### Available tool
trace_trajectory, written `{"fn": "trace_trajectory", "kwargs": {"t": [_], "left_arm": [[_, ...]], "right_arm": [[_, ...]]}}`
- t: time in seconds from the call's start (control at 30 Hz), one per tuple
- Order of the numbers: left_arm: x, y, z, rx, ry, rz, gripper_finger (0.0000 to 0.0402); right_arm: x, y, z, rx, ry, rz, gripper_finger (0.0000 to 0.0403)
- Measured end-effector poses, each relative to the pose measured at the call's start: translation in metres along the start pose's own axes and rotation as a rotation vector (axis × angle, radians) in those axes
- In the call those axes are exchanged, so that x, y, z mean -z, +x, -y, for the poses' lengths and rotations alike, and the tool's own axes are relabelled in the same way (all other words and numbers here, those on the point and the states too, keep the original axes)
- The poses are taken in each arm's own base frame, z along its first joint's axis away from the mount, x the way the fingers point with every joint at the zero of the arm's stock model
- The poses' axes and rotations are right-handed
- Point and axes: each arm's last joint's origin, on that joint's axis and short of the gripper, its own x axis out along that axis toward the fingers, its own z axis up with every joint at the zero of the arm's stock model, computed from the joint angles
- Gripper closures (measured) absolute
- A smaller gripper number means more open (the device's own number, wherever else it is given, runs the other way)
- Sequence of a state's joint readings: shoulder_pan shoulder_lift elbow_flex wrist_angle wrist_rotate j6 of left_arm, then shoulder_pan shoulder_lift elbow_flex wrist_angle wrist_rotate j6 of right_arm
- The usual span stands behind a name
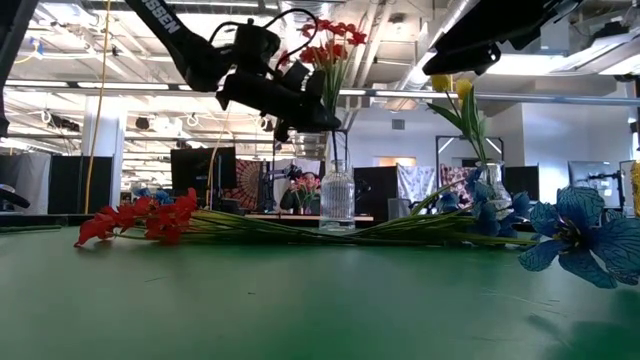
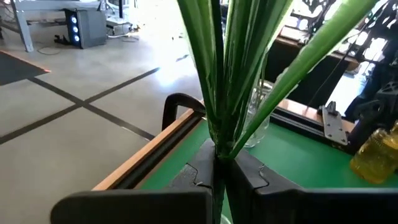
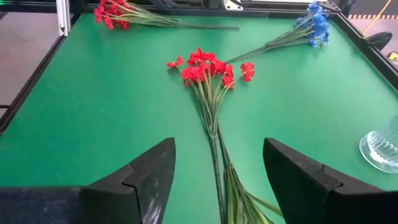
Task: Sort flowers into vase by color
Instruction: Put the top red flowers into the left white transparent vase
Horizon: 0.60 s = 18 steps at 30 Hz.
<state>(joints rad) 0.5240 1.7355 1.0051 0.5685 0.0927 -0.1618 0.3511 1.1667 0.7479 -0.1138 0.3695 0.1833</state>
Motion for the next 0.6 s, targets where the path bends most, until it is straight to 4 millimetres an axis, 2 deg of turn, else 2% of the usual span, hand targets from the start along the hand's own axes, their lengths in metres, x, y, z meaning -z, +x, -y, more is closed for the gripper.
{"fn": "trace_trajectory", "kwargs": {"t": [0.2,0.43,0.6], "left_arm": [[0.009,0.002,0.003,0.0,0.008,-0.016,0.04],[0.036,0.019,0.0,0.002,-0.026,-0.077,0.04],[0.033,0.02,-0.004,-0.007,-0.021,-0.064,0.04]], "right_arm": [[0.0,0.0,0.0,-0.001,0.002,0.004,0.0133],[-0.001,0.0,0.0,-0.002,0.004,0.009,0.0133],[-0.001,0.0,-0.001,-0.005,0.002,0.008,0.0133]]}}
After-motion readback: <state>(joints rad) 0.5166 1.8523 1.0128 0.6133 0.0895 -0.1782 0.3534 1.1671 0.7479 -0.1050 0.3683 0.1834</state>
